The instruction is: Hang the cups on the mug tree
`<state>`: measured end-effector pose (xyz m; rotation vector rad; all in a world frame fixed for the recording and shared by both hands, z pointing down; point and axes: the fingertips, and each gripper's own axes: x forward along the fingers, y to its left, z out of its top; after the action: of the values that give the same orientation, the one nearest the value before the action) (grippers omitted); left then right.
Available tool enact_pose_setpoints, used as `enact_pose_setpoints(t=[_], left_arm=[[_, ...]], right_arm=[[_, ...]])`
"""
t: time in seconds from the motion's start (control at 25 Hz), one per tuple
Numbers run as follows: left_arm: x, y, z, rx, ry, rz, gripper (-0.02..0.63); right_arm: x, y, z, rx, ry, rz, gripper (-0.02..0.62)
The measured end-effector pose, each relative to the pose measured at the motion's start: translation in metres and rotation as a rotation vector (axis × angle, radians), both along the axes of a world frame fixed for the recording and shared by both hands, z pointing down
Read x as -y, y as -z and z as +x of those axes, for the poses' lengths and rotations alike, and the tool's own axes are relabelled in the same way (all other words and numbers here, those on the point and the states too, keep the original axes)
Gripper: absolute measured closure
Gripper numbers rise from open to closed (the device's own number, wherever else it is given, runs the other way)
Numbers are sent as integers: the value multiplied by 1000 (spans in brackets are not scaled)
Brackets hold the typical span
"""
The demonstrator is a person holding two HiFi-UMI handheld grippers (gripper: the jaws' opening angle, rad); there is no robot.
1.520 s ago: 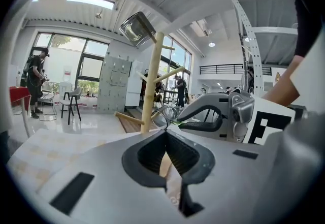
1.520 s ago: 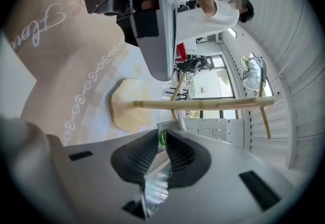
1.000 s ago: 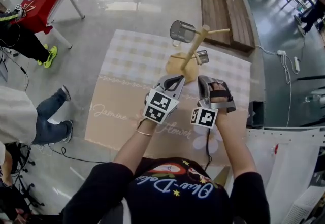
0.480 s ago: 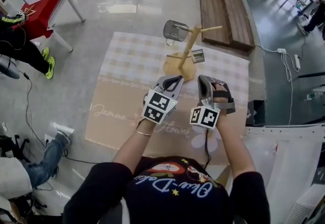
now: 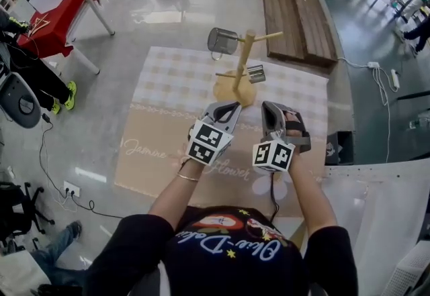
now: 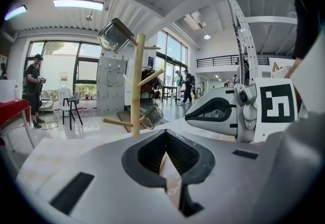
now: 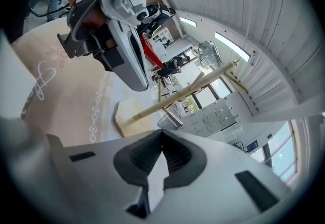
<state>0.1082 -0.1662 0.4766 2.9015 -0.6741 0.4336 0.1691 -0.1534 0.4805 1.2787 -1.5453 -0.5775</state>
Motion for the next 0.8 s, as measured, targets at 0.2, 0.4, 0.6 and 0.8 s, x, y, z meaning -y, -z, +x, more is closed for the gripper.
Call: enact_pose_setpoints(t=[0.2,0.4,0.6,0.8], left_arm=[[-8,1,2,15,-7,14,598],[-15,6,4,27,-14,28,598],[-23,11,3,38,-6,42,598],[-35,20,9,26,-7,56,598]], right_arm=[[-8,5,0,96,5,19,588],[-16,22,-5,146,38,76,588],[-25,31,-7,211,47,90,589],[-35,37,-6,266,71,83,589]])
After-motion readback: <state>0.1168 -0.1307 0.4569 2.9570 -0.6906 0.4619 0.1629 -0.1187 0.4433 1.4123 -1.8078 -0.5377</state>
